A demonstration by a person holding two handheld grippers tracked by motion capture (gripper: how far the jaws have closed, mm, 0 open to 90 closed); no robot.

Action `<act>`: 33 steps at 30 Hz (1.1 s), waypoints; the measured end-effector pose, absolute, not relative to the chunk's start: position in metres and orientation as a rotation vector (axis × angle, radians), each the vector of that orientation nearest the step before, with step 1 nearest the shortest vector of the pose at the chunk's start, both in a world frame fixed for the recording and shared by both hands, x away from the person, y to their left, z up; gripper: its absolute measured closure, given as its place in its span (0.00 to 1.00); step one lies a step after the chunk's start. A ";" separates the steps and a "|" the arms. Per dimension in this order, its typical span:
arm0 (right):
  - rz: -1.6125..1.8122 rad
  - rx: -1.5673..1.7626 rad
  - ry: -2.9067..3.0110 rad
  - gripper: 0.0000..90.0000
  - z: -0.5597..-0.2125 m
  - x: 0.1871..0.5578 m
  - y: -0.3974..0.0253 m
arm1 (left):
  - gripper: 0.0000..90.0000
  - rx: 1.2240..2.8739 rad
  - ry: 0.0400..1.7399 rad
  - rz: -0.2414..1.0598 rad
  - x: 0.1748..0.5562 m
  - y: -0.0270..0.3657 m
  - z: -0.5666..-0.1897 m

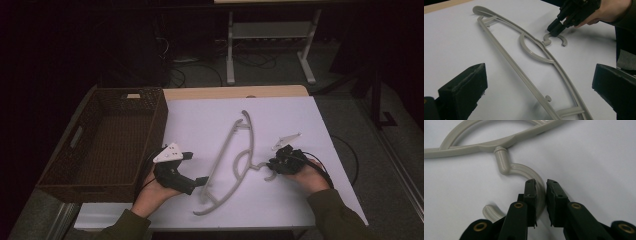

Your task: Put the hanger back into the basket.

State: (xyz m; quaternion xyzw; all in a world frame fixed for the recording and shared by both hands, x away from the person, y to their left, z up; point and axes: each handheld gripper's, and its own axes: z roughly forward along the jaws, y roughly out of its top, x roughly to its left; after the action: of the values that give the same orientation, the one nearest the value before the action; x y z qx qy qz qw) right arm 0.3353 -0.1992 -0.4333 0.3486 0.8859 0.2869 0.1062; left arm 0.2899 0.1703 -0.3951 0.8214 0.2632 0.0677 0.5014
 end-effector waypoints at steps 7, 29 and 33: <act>0.992 0.926 2.647 0.90 -0.417 0.315 -0.187 | 0.00 1.988 0.639 0.166 0.291 0.172 -0.395; 0.979 0.635 2.870 0.99 -0.438 0.298 -0.125 | 0.00 1.983 0.639 0.166 0.290 0.172 -0.395; 0.998 0.632 2.868 0.99 -0.437 0.300 -0.121 | 0.00 1.985 0.640 0.167 0.290 0.172 -0.395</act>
State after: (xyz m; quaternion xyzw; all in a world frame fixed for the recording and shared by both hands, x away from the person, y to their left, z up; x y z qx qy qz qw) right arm 0.3004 -0.1212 -0.4371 0.2036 0.9245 0.3217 0.0201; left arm 0.2904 0.1720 -0.3954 0.8210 0.2648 0.0691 0.5010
